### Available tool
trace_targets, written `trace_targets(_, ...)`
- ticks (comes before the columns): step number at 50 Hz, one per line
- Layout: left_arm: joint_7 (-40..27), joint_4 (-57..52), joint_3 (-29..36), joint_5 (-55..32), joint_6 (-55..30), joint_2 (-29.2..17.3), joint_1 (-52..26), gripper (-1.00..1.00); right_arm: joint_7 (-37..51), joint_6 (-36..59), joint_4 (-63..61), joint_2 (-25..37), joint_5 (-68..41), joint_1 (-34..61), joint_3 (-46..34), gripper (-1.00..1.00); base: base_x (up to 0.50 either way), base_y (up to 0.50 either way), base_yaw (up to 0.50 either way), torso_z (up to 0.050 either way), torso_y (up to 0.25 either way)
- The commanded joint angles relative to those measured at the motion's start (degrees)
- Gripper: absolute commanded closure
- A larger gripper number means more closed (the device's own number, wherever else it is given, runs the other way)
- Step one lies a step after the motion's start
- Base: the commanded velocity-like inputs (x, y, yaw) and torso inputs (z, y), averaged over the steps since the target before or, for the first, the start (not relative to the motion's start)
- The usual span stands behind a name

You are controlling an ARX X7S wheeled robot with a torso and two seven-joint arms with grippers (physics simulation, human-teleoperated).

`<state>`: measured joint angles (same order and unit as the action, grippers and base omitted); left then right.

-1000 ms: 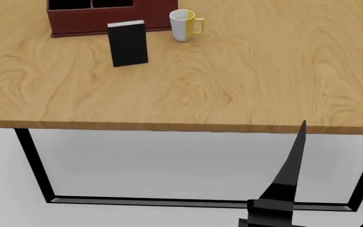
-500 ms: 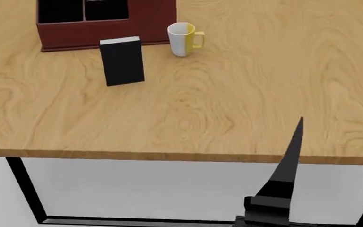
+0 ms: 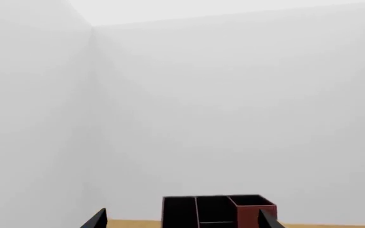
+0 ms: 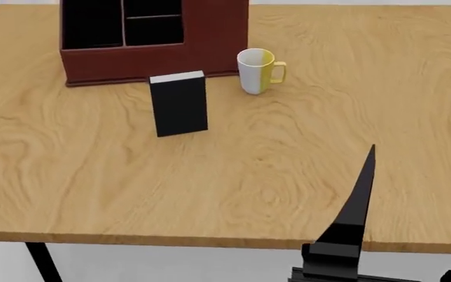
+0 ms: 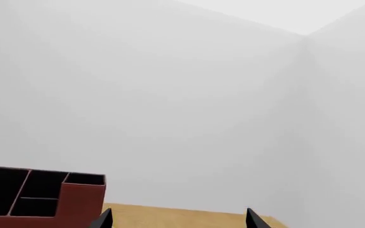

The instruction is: Pick up the book and place it in the front compartment of the caddy.

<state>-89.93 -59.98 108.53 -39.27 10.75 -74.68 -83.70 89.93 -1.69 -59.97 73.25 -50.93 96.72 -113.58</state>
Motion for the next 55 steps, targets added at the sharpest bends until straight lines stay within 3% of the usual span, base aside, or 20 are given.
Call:
trace_targets(1, 0.0, 0.0, -3.7, 0.2, -0.8, 0.4, 3.9, -1.00, 0.0, -0.6, 0.0, 0.6, 0.8, 0.5, -1.5, -1.00, 0.35, 0.30, 0.00, 0.000, 0.000)
trace_targets(8, 0.0, 0.0, -4.0, 0.2, -0.9, 0.6, 4.2, -1.00, 0.0, -1.5, 0.0, 0.8, 1.1, 3.0, -4.4, -1.00, 0.35, 0.30, 0.00, 0.000, 0.001)
trace_targets(22, 0.0, 0.0, -2.5, -0.3, -1.0, 0.6, 2.5, -1.00, -0.1, 2.3, 0.0, -0.7, -0.2, -7.2, 8.0, -1.00, 0.35, 0.30, 0.00, 0.000, 0.001)
trace_targets(55, 0.0, 0.0, -0.5, -2.3, -1.5, 1.7, -1.6, -1.00, -0.8, 0.1, 0.1, 0.2, -0.4, -2.7, 3.5, -1.00, 0.35, 0.14, 0.00, 0.000, 0.002)
